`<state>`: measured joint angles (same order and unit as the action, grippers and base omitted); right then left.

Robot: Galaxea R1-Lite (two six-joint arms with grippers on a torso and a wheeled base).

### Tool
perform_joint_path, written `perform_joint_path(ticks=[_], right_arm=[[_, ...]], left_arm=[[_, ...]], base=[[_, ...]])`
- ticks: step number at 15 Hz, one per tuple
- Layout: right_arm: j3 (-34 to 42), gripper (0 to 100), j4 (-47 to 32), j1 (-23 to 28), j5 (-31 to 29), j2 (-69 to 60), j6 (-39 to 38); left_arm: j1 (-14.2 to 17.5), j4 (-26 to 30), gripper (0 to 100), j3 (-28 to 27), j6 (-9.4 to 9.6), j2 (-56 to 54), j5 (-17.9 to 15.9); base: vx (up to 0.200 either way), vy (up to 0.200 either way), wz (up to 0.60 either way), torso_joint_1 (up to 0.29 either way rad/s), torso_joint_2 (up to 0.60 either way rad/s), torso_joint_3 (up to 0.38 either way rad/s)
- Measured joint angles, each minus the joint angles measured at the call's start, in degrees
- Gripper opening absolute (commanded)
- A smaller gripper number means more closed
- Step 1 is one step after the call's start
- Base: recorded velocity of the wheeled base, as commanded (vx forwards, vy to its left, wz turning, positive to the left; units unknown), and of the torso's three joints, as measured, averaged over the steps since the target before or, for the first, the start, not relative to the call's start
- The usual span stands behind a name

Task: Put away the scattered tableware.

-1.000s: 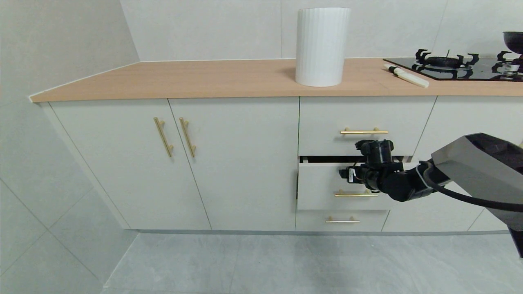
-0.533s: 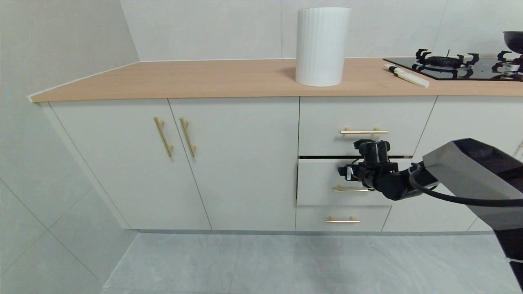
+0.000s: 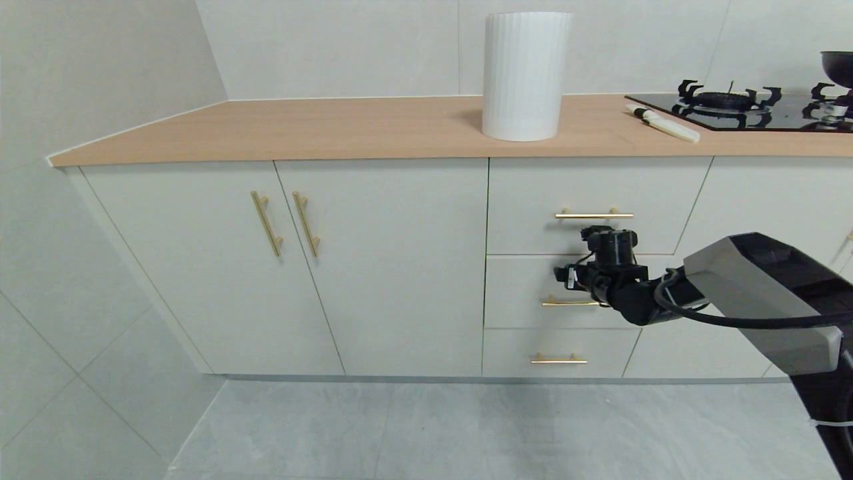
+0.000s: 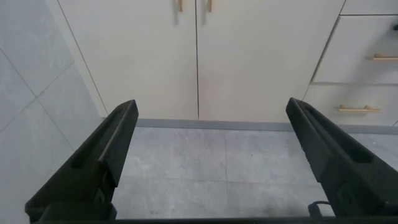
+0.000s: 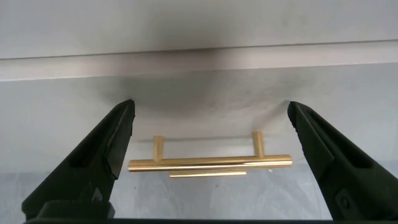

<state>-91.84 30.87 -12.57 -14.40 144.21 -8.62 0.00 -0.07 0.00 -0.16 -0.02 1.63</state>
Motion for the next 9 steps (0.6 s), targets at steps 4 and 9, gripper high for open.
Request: perform_joint_path(ticks=[4, 9], right_arm=[[-2.47, 100, 0.20, 0.63, -0.66, 1.54, 0.00], [-4.02, 100, 0.39, 0.85, -2.29, 2.45, -0.16]], left_arm=[[0.00, 0.00, 100, 0.00, 0.00, 0.00, 0.00], [0.00, 0.00, 100, 0.00, 0.00, 0.00, 0.02]], base=[[0.000, 0.000, 0.00, 0.000, 0.00, 0.000], [0.000, 0.000, 0.00, 0.000, 0.00, 0.000]])
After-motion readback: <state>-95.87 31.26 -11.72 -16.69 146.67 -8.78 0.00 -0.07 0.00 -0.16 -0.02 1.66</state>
